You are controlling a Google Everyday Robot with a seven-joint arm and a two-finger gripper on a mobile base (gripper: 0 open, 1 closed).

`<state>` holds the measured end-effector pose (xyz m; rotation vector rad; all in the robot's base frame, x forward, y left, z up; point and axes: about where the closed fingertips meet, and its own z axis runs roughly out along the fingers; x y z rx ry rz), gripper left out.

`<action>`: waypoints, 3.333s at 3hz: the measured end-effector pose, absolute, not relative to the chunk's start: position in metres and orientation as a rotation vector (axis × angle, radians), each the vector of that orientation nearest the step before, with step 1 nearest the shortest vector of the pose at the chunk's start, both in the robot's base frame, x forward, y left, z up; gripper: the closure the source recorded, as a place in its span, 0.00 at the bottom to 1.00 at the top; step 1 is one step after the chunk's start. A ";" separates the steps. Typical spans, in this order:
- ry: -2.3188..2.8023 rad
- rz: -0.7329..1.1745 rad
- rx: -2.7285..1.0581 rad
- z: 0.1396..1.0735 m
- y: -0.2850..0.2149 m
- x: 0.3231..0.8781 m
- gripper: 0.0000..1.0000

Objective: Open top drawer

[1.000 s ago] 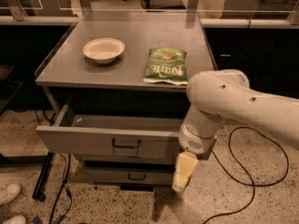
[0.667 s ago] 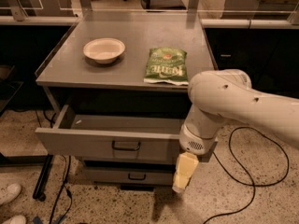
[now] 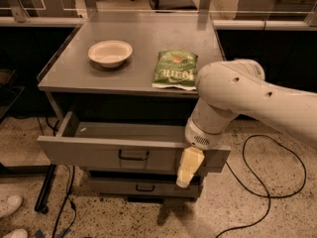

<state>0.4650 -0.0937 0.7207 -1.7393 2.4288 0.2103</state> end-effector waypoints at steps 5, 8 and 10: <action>2.576 0.269 -1.863 0.671 -0.105 0.432 0.00; 2.667 0.406 -1.847 0.723 -0.132 0.342 0.00; 2.561 0.362 -1.821 0.747 -0.114 0.379 0.00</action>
Offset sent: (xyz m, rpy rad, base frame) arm 0.0179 -0.0064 -0.0496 -0.0667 0.0920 -0.0176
